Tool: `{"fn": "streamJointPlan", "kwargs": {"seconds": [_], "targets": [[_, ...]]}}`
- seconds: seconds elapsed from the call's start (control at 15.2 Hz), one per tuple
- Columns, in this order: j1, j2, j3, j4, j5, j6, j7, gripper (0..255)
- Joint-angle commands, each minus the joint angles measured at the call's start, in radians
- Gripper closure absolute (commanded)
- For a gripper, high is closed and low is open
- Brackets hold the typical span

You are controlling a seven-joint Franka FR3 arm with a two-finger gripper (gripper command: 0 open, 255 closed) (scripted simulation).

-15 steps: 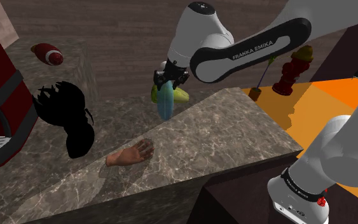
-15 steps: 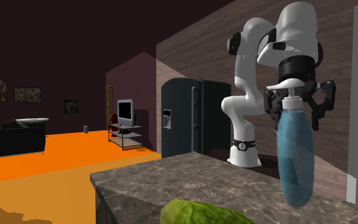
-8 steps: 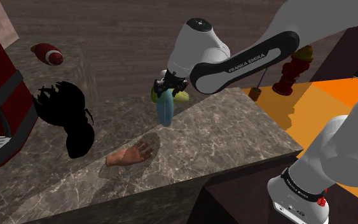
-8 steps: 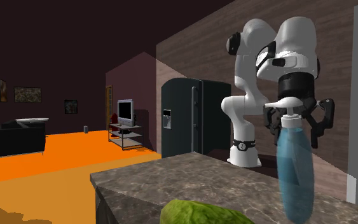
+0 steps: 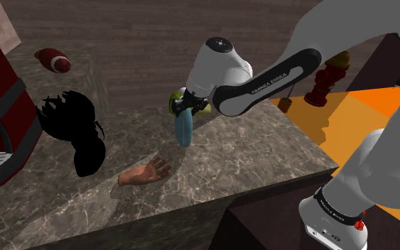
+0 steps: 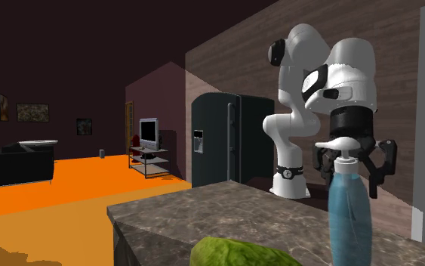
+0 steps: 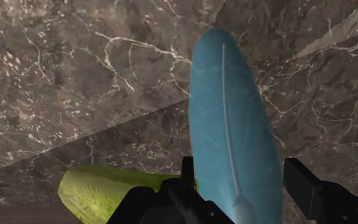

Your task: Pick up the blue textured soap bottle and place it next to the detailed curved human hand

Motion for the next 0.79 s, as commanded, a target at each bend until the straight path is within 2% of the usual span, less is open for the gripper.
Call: {"fn": "streamJointPlan", "kwargs": {"seconds": [0.0,0.4,0.46,0.73], "targets": [[0.0,0.007,-0.002,-0.002,-0.009,0.01,0.008,255],[0.0,0.007,-0.002,-0.002,-0.009,0.01,0.008,255],[0.0,0.007,-0.002,-0.002,-0.009,0.01,0.008,0],[0.0,0.007,-0.002,-0.002,-0.01,0.01,0.008,0]]}}
